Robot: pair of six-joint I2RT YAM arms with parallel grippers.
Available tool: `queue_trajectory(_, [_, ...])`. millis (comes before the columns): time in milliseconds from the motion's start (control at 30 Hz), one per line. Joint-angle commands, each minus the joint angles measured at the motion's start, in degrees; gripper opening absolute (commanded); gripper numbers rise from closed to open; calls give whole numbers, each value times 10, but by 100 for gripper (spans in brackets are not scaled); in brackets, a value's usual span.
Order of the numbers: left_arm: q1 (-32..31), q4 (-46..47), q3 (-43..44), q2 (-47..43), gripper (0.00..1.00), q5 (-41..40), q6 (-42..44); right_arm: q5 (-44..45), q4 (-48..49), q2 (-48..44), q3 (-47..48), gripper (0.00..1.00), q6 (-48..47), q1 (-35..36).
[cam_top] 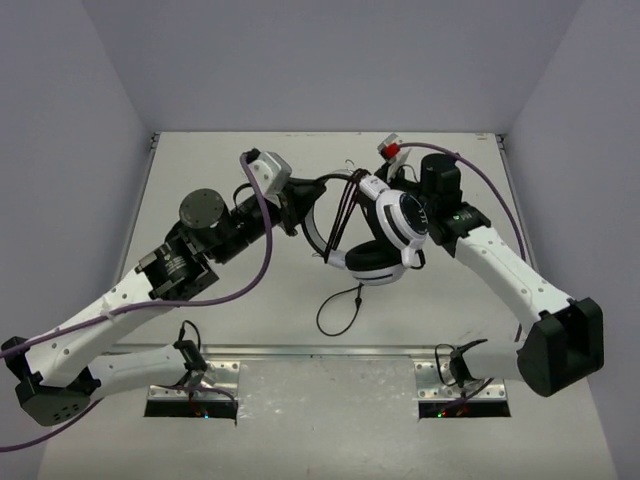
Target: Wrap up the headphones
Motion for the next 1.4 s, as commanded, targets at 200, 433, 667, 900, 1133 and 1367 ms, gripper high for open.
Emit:
queue_trajectory(200, [-7,127,166,18,0,-217,-210,-70,311,-5,-129,2,182,114])
queue_trajectory(433, [-7,56,303,109,0,-391,-193,-41,406,-3,-211,1,196,180])
queue_trajectory(667, [45,-93,464,240,0,-409,-141,9,374,-94,-306,1,158,204])
queue_trajectory(900, [183,-184,504,306,0,-314,-195,80,266,-212,-344,1,82,261])
queue_trajectory(1133, [198,-166,457,347,0,-324,-167,97,190,-248,-326,1,46,296])
queue_trajectory(1367, [319,-205,384,352,0,-181,-325,115,112,-263,-296,1,-1,310])
